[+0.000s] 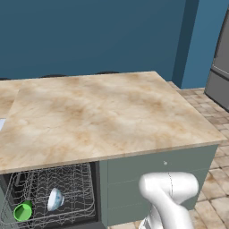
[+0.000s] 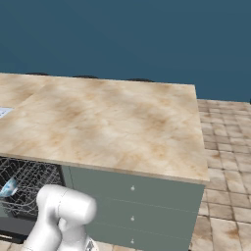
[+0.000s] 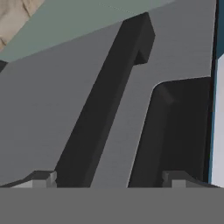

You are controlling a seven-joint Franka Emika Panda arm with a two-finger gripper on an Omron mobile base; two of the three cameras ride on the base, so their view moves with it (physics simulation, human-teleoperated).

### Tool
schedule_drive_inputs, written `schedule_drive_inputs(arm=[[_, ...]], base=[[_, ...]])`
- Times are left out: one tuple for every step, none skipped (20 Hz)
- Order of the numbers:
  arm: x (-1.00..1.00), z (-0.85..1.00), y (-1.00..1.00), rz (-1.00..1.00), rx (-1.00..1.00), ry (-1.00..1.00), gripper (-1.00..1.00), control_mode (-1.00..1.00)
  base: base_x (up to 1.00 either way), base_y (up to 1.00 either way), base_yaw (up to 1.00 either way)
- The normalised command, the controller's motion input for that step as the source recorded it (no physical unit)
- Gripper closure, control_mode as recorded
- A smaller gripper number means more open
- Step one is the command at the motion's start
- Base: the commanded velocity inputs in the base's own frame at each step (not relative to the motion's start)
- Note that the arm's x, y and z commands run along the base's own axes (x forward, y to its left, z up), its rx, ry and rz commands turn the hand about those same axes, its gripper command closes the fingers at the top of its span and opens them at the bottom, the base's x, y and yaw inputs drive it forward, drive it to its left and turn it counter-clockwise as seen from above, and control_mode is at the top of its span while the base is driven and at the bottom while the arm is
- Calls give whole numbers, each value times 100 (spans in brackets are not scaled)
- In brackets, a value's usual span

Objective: Pick up the cup and bowl from the counter, place them in the dishwasher, and close the dishwasher door.

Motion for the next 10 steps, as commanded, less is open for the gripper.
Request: schedule_drive_inputs(arm=[[45, 0, 0, 8, -11, -10, -100, -100], [49, 0, -5, 7, -10, -10, -100, -100], [56, 0, -15, 6, -9, -9, -100, -100], [60, 5, -25, 5, -8, -9, -100, -100], [66, 7, -32, 5, -9, -9, -100, -100], [67, 12, -40, 4, -11, -10, -100, -100], [69, 10, -44, 4, -9, -9, -100, -100], [74, 10, -51, 5, -9, -9, -100, -100], [72, 20, -56, 5, -7, -10, -100, -100], [69, 24, -58, 5, -7, -12, -100, -100]], base=[[0, 0, 0], [0, 0, 0], [0, 0, 0], [0, 0, 0], [0, 0, 0], [0, 0, 0], [0, 0, 0], [0, 0, 0], [0, 0, 0], [0, 0, 0]])
